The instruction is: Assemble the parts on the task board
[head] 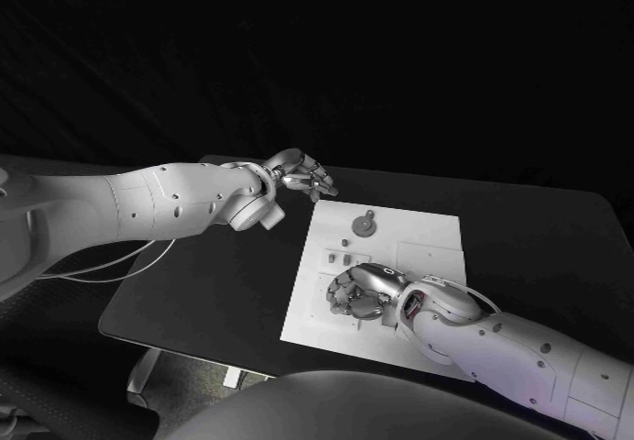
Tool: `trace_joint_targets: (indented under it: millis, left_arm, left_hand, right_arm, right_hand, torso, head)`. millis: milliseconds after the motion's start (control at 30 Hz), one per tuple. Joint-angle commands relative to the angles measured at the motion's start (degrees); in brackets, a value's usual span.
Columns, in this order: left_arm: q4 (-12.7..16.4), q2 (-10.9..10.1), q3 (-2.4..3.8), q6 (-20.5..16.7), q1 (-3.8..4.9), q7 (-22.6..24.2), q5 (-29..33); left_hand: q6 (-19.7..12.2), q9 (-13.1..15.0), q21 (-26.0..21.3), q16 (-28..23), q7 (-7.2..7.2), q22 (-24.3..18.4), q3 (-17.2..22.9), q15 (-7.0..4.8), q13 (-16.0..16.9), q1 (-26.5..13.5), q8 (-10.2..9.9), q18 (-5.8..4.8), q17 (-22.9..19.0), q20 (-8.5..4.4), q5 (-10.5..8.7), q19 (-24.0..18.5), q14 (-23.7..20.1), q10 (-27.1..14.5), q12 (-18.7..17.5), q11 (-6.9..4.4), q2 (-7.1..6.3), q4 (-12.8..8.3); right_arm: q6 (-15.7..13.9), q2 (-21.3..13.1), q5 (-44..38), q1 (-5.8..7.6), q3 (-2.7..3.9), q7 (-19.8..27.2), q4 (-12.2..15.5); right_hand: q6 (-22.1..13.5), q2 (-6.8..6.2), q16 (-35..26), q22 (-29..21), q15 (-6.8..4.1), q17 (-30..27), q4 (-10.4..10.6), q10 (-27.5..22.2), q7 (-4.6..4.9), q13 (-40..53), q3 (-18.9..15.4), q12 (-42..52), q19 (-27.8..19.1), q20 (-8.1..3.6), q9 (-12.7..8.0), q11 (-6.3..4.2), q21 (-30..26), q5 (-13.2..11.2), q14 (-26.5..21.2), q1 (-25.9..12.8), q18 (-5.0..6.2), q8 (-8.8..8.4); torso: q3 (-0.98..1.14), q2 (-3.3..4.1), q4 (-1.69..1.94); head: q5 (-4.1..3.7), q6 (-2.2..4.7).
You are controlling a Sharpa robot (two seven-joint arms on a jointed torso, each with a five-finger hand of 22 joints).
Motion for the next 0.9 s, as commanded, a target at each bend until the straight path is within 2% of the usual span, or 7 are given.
trace_joint_targets:
  millis: [33,400,900]
  left_arm:
    - [0.04,0.14,0.06,0.31,0.07,0.49,-0.05]
    - [0.07,0.01,0.06,0.26,0.07,0.52,-0.05]
    - [0.04,0.01,0.06,0.21,0.07,0.53,-0.05]
  left_hand:
    - [0.21,-0.04,-0.11,-0.38,0.08,-0.07,0.19,0.1,0.07,0.37,0.27,0.68,0.11,0.03,0.02,-0.34,0.41,0.28,-0.2,-0.09,-0.01,0.09]
    - [0.21,-0.04,-0.11,-0.43,0.08,-0.07,0.2,0.09,0.09,0.4,0.27,0.68,0.17,0.03,0.02,-0.34,0.43,0.3,-0.23,-0.09,0.0,0.08]
    - [0.21,-0.04,-0.11,-0.5,0.08,-0.07,0.2,0.09,0.1,0.42,0.27,0.68,0.26,0.03,0.02,-0.35,0.44,0.31,-0.27,-0.09,-0.01,0.07]
  right_arm:
    - [1.3,-0.21,-1.23,-0.21,-0.21,-0.47,-0.31]
    - [0.93,-1.04,-1.46,-0.21,-0.21,-0.42,0.19]
    - [-3.36,-1.1,-0.71,-0.21,-0.2,1.52,0.42]
  right_hand:
    - [4.49,0.47,0.23,0.82,-0.43,0.1,-0.02,-0.14,1.62,0.1,0.31,-0.26,-0.16,-0.08,1.29,0.03,0.29,0.28,0.14,-0.03,0.35,0.86]
    - [4.5,0.47,0.24,0.82,-0.43,0.1,-0.03,-0.15,1.62,0.12,0.33,-0.26,-0.17,-0.08,1.29,0.03,0.3,0.29,0.13,-0.02,0.35,0.85]
    - [4.56,0.42,0.26,0.83,-0.44,0.12,-0.04,-0.15,1.6,0.16,0.36,-0.26,-0.14,-0.1,1.32,0.01,0.35,0.29,0.14,0.02,0.35,0.88]
  torso:
    - [0.0,0.0,-0.01]
    - [-0.01,0.0,0.03]
    - [-0.01,0.01,-0.02]
  head:
    - [0.01,0.0]
    - [0.05,0.0]
    - [-0.02,0.0]
